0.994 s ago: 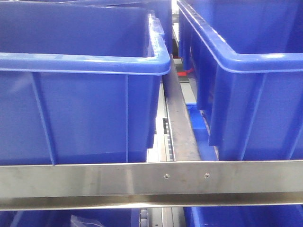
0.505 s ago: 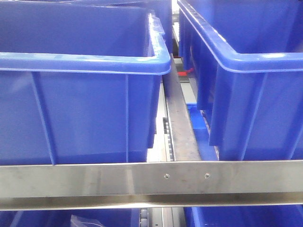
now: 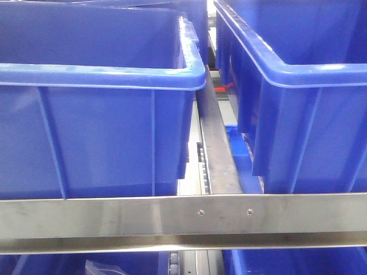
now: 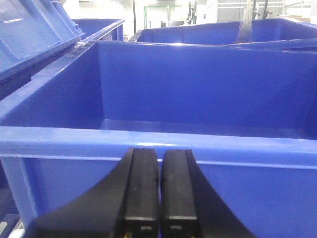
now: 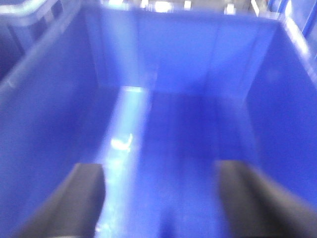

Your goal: Place yellow foam block on left shelf second layer

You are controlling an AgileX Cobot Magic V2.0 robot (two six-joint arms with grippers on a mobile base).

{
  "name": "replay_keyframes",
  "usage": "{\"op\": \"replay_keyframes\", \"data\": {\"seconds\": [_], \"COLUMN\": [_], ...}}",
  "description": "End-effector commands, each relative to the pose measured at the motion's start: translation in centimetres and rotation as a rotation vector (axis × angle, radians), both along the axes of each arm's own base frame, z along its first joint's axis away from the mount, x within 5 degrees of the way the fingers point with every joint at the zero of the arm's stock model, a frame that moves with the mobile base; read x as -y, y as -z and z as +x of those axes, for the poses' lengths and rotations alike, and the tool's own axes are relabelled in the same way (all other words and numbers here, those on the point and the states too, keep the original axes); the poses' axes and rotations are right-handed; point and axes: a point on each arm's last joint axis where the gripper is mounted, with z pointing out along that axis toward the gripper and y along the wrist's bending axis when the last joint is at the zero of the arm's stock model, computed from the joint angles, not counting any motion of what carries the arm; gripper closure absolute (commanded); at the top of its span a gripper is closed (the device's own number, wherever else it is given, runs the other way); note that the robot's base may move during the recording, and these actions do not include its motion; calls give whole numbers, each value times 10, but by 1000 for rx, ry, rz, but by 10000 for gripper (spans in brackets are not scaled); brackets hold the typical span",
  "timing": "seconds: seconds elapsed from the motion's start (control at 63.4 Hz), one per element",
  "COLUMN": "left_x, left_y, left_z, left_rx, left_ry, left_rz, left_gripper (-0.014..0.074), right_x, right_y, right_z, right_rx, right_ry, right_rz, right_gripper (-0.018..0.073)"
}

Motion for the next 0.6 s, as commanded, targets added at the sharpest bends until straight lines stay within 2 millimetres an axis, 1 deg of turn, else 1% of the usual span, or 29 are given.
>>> {"op": "replay_keyframes", "data": {"seconds": [0.0,0.063,0.158,0.237,0.284,0.331,0.505,0.584], "left_x": [0,0,0,0,0,0,0,0], "left_y": [1,1,1,1,1,1,1,1], "left_z": [-1,-1,-1,-1,-1,-1,-1,-1], "left_rx": [71,71,71,71,71,71,71,71], "left_ry": [-1,-1,-1,-1,-1,-1,-1,-1], "left_rz": [-6,-6,-6,-6,-6,-6,-6,-6], "left_gripper": [472,472,472,472,472,472,472,472], "right_x": [3,3,4,5,5,6,9,10], "right_y": [-28,-29,-23,-15,-12,-4,14,18], "right_z": [-6,-11,-21,-35,-44,-53,-95,-115], "right_rx": [144,153,148,155,172,180,259,306], "right_ry": [11,14,17,17,18,19,20,18], "right_rz": [3,19,35,35,35,36,41,44], "right_gripper": [367,442,487,515,522,522,522,522]}}
